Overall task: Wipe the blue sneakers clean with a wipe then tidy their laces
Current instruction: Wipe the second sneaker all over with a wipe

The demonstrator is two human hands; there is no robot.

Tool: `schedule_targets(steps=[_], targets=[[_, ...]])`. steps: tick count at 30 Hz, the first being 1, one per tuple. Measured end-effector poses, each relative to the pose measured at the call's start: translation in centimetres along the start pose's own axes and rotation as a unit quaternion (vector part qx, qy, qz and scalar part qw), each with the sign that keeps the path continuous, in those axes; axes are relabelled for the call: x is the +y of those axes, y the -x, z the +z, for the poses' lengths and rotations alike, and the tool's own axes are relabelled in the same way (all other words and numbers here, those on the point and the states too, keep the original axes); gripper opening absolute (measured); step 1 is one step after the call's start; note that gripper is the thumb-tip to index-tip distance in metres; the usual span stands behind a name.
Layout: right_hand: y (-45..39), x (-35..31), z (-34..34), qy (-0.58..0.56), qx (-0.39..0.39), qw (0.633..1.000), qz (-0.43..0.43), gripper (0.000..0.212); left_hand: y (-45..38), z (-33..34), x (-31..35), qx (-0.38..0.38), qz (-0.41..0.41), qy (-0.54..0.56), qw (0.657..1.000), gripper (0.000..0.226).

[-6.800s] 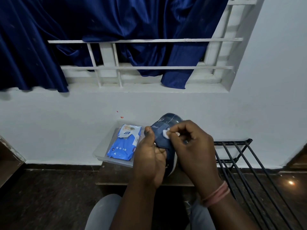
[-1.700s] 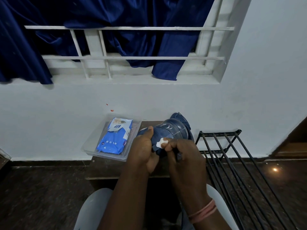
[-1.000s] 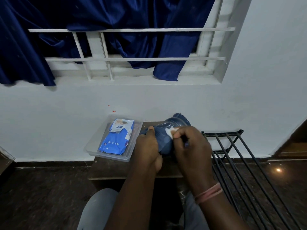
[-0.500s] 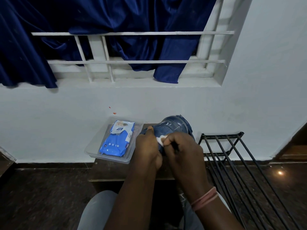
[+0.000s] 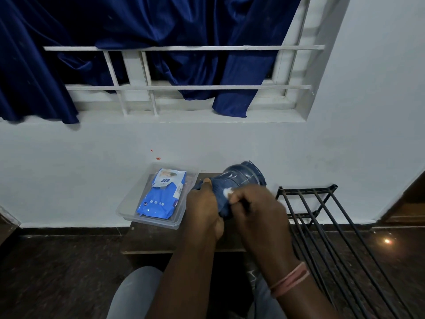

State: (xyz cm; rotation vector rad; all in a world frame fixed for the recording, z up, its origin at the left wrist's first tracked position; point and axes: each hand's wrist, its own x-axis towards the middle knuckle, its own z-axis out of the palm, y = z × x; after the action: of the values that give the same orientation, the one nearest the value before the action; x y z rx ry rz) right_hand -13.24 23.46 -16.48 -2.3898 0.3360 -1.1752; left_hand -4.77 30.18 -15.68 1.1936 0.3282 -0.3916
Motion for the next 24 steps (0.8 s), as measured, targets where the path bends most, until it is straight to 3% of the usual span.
schedule_targets(steps=[2, 4, 8, 12, 16, 20, 24], targets=[[0.2, 0.0, 0.2, 0.018, 0.001, 1.0, -0.016, 0.029, -0.2, 0.4, 0.0, 0.015, -0.007, 0.017, 1.0, 0.034], [-0.6, 0.7, -0.3, -0.012, 0.019, 0.999, 0.023, 0.03, -0.6, 0.8, -0.2, 0.038, -0.017, 0.034, 0.999, 0.032], [0.3, -0.4, -0.1, -0.031, -0.058, 0.998, -0.022, 0.028, -1.1, 0.3, -0.2, 0.018, -0.011, 0.02, 1.0, 0.026], [-0.2, 0.9, -0.5, -0.047, 0.012, 0.997, 0.056, 0.03, -1.1, 0.5, -0.8, 0.018, -0.005, 0.028, 0.999, 0.03], [1.3, -0.7, -0.2, -0.048, -0.056, 0.997, -0.024, 0.028, -1.3, 0.3, -0.9, 0.003, -0.008, 0.022, 1.0, 0.025], [0.0, 0.7, -0.5, -0.051, 0.032, 0.997, 0.058, 0.027, -0.8, 0.6, -1.2, 0.017, -0.018, 0.009, 1.0, 0.038], [0.5, -0.2, -0.7, -0.06, -0.041, 0.997, 0.011, 0.029, -0.6, -0.1, -1.6, -0.021, -0.011, 0.017, 1.0, 0.028]])
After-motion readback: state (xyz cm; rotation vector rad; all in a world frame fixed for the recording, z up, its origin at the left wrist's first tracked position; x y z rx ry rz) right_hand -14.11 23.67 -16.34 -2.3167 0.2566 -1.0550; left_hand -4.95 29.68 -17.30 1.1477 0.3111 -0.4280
